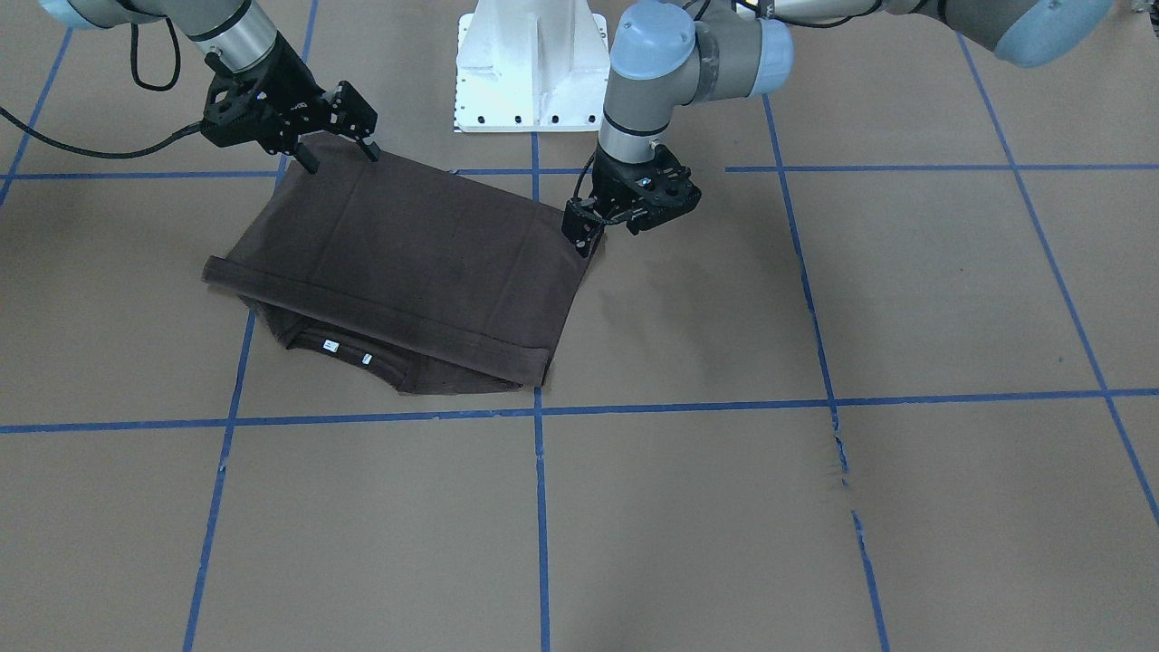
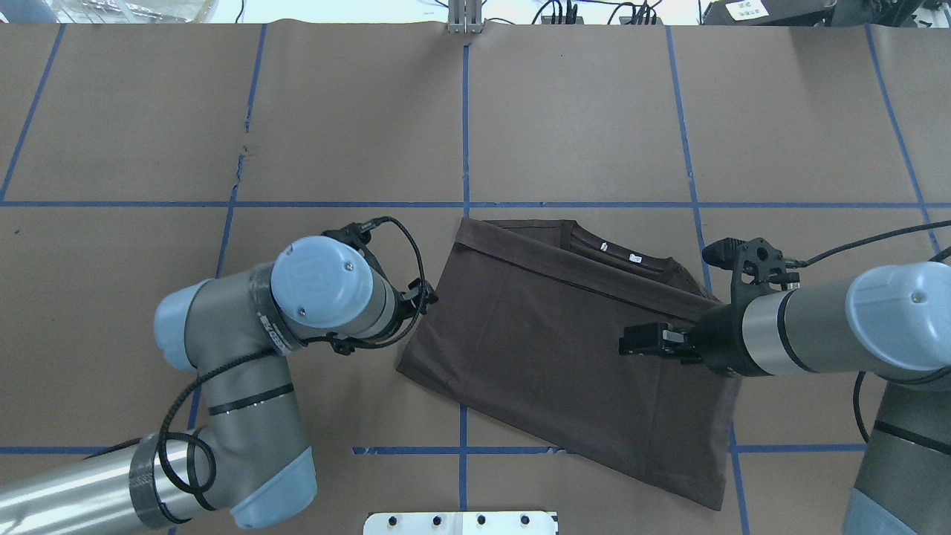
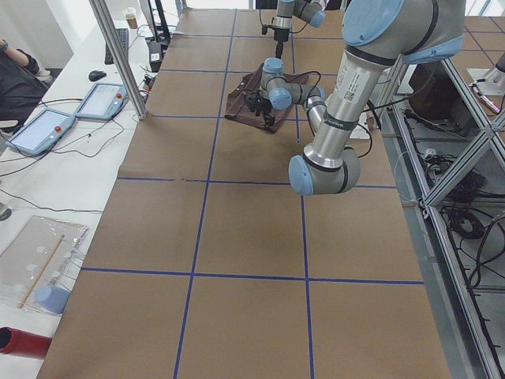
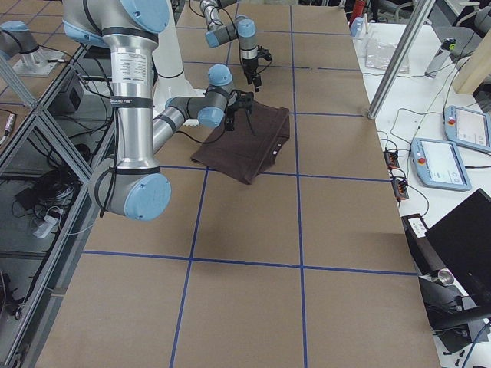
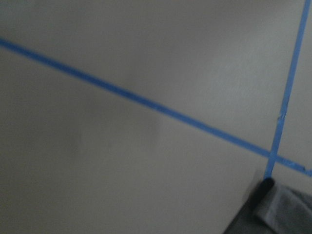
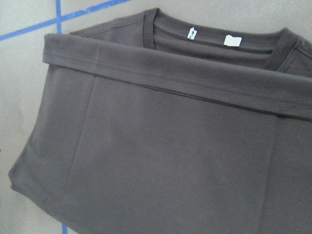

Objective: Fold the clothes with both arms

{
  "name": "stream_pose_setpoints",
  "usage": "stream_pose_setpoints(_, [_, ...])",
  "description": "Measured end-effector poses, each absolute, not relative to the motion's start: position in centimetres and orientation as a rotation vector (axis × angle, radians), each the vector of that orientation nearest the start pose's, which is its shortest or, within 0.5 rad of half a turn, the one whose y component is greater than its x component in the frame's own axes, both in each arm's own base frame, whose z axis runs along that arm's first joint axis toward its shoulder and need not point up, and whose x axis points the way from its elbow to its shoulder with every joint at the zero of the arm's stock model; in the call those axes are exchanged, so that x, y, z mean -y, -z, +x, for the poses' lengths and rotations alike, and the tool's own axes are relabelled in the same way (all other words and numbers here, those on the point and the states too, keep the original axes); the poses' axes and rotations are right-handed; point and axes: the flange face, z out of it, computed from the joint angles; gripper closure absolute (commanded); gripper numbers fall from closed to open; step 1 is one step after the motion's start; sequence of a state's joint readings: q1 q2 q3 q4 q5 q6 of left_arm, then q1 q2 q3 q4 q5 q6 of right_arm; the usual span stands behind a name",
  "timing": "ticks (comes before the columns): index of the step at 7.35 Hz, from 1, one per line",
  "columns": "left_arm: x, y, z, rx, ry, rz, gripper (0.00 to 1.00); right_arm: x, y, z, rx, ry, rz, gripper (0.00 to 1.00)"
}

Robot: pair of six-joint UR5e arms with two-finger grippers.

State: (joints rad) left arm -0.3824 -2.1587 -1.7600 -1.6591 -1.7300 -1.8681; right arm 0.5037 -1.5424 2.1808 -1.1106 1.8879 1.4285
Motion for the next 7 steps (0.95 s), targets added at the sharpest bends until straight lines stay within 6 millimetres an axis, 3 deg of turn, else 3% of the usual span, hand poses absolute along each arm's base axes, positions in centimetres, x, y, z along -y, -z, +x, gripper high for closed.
stream_pose_setpoints(2, [34.1, -24.0, 58.4, -0.849, 0.605, -0.141, 0.34, 32.1, -29.9, -34.9, 1.137, -0.168, 0.103, 0.00])
stream_pose_setpoints(4, [34.0, -24.4, 59.0, -0.839, 0.625, -0.152, 0.40, 32.5, -29.9, -34.8, 1.135, -0.177, 0.112, 0.00])
stream_pose_setpoints(7, [33.4, -24.4, 59.4, -0.836, 0.632, -0.163, 0.74, 32.7, -30.0, -34.7, 1.134, -0.183, 0.116, 0.00])
